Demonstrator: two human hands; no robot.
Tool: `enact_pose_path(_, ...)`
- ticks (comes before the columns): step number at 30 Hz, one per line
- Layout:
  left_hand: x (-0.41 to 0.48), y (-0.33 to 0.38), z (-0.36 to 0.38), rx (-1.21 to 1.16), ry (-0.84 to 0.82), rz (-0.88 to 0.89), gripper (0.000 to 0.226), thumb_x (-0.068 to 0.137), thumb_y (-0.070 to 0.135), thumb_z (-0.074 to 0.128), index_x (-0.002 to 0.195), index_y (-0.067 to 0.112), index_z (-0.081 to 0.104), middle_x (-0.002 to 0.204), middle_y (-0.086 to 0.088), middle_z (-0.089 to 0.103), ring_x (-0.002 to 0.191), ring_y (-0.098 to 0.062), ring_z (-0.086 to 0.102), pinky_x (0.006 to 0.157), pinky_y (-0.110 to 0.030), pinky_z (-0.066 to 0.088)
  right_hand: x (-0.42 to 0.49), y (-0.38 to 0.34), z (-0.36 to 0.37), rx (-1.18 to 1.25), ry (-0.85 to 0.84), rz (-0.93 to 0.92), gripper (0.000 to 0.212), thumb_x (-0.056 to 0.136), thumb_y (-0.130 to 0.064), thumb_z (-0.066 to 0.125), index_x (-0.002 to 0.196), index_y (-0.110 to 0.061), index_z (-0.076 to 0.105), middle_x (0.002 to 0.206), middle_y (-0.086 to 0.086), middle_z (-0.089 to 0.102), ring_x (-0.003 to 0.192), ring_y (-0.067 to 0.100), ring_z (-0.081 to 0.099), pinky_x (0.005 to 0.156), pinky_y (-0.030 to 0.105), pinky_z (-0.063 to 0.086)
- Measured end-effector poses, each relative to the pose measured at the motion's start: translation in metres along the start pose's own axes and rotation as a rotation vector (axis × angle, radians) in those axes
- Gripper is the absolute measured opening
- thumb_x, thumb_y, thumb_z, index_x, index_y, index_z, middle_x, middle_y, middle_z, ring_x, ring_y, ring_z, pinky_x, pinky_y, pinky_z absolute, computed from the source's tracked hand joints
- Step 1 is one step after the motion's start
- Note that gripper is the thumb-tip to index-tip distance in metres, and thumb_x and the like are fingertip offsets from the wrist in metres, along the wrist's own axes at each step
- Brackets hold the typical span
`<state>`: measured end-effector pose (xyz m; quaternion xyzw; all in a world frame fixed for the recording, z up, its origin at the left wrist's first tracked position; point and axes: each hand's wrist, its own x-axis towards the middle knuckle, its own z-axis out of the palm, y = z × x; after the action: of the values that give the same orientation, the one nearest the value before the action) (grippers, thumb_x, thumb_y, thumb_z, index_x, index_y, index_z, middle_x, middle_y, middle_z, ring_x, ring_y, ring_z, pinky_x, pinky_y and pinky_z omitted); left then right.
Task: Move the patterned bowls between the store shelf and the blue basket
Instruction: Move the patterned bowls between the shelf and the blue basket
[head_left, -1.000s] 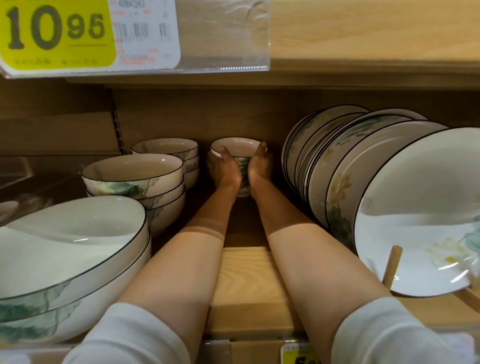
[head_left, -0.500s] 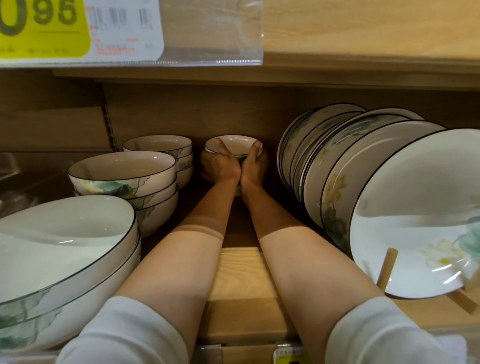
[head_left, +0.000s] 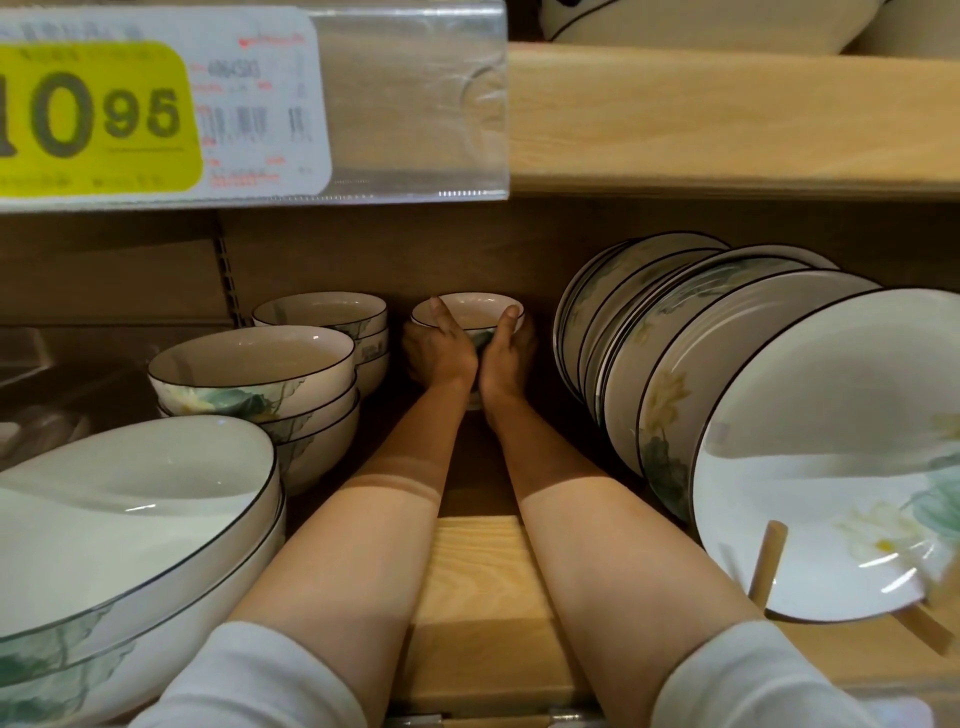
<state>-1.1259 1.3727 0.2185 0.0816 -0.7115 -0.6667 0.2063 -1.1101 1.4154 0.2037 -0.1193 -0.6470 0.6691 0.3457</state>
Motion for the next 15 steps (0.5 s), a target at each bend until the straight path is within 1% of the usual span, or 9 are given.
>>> enact_pose_path(5,-0.001,-0.004,-0.002,-0.019,-0.017,0.043,0.060,0.102,0.048,0.028,0.142,0.005,0.037,0.145,-0.019,0.040,0.132,-0.034,0.042,0.110,-0.047,0.035,0.001,0.001,-0.001,0.008,0.000,0.032,0.057,0.103,-0.045,0.023,0.149,-0.013,0.031,0.152,0.012,0.034,0.139,0.027,0.033,0.115,0.043,0.027)
enact_pose_path(7,0.000,-0.005,-0.002,-0.021,-0.015,0.052,0.059,0.102,0.047,0.028,0.142,0.004,0.036,0.146,-0.019,0.038,0.134,-0.034,0.040,0.111,-0.046,0.033,0.001,0.001,-0.001,0.017,-0.006,0.038,0.057,0.103,-0.045,0.023,0.149,-0.013,0.031,0.153,0.012,0.034,0.140,0.027,0.033,0.115,0.043,0.026)
enact_pose_path(10,0.000,-0.005,0.001,-0.034,0.000,0.054,0.059,0.102,0.047,0.028,0.140,0.004,0.039,0.144,-0.019,0.041,0.132,-0.034,0.042,0.110,-0.046,0.035,0.000,-0.001,-0.001,0.040,-0.013,0.055,0.057,0.103,-0.045,0.022,0.149,-0.013,0.031,0.153,0.012,0.034,0.140,0.027,0.034,0.115,0.045,0.027)
enact_pose_path(13,-0.002,-0.001,0.000,-0.091,-0.005,0.009,0.060,0.101,0.050,0.025,0.138,0.007,0.044,0.141,-0.017,0.046,0.130,-0.033,0.045,0.109,-0.046,0.035,-0.003,-0.004,-0.001,0.087,-0.017,0.085,0.057,0.102,-0.049,0.021,0.149,-0.019,0.031,0.151,0.010,0.037,0.138,0.027,0.036,0.115,0.044,0.029)
enact_pose_path(15,-0.003,0.008,-0.007,-0.149,-0.027,-0.067,0.063,0.100,0.054,0.020,0.139,0.010,0.044,0.141,-0.015,0.048,0.131,-0.033,0.044,0.111,-0.048,0.033,-0.005,-0.006,0.000,0.109,-0.024,0.113,0.059,0.101,-0.053,0.020,0.151,-0.023,0.026,0.153,0.008,0.035,0.139,0.027,0.035,0.115,0.041,0.026)
